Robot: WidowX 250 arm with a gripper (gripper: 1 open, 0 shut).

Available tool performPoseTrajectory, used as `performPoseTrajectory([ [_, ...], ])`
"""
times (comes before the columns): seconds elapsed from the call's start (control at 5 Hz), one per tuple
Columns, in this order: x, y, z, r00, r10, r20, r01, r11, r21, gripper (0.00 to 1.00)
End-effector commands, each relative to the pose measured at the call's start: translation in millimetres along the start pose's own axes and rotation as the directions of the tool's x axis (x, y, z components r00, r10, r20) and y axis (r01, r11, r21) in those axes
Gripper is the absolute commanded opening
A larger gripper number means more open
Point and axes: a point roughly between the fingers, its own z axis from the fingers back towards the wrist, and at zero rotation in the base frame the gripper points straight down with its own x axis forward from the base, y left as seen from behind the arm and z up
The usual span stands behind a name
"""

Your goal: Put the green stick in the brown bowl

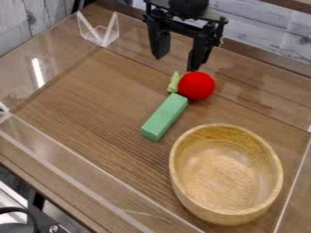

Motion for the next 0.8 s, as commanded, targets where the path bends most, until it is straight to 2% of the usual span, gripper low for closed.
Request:
performPoseTrajectory([
  [0.0,-3.7,-2.4,-5.8,1.000,-0.022,-0.021,0.022,1.000,-0.002,1.00],
  [0.2,-18.1,-3.8,-26.9,0.999,-0.001,-0.033,0.001,1.000,-0.008,1.00],
  [0.4,-28.5,-4.9,-54.2,0.999,0.019,-0.025,-0.019,1.000,-0.006,1.00],
  [0.6,-33.5,-4.9,-77.2,0.999,0.032,-0.012,-0.032,0.999,-0.019,1.00],
])
